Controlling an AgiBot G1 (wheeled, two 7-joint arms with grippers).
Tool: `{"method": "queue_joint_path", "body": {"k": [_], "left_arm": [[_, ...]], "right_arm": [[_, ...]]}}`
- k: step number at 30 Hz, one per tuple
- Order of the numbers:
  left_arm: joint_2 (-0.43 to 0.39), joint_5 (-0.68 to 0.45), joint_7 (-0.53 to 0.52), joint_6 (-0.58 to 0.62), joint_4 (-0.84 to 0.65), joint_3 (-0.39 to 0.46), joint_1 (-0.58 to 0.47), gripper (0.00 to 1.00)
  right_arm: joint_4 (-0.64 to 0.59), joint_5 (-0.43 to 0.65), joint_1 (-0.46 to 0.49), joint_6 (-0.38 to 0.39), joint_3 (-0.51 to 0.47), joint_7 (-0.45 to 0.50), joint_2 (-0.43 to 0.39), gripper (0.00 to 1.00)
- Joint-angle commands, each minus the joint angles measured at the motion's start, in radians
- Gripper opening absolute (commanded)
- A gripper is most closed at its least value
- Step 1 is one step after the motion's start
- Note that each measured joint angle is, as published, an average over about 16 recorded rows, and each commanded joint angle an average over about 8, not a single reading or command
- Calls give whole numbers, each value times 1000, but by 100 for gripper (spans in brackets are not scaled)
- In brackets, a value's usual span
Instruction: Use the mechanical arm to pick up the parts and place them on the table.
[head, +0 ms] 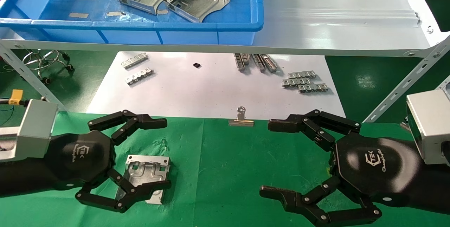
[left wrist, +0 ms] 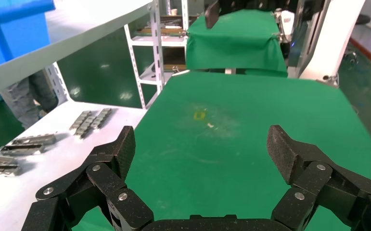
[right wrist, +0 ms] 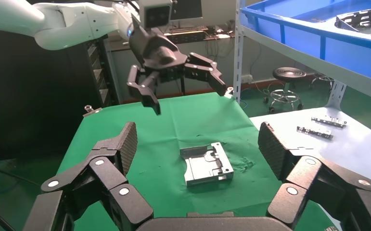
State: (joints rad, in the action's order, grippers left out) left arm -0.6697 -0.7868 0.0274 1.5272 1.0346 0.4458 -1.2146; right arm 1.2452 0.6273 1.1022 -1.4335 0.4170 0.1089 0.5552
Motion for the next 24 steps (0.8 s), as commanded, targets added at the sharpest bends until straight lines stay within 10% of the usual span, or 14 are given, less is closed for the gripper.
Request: {"method": "queue_joint_path", "body": {"k": [1, 24], "left_arm": [[8, 7, -28, -4, 33, -22, 18, 100], [67, 66, -232, -37, 284, -189, 159, 100]], "right_arm": [[0, 0, 0, 0, 0, 0, 0, 100], [0, 0, 0, 0, 0, 0, 0, 100]]}}
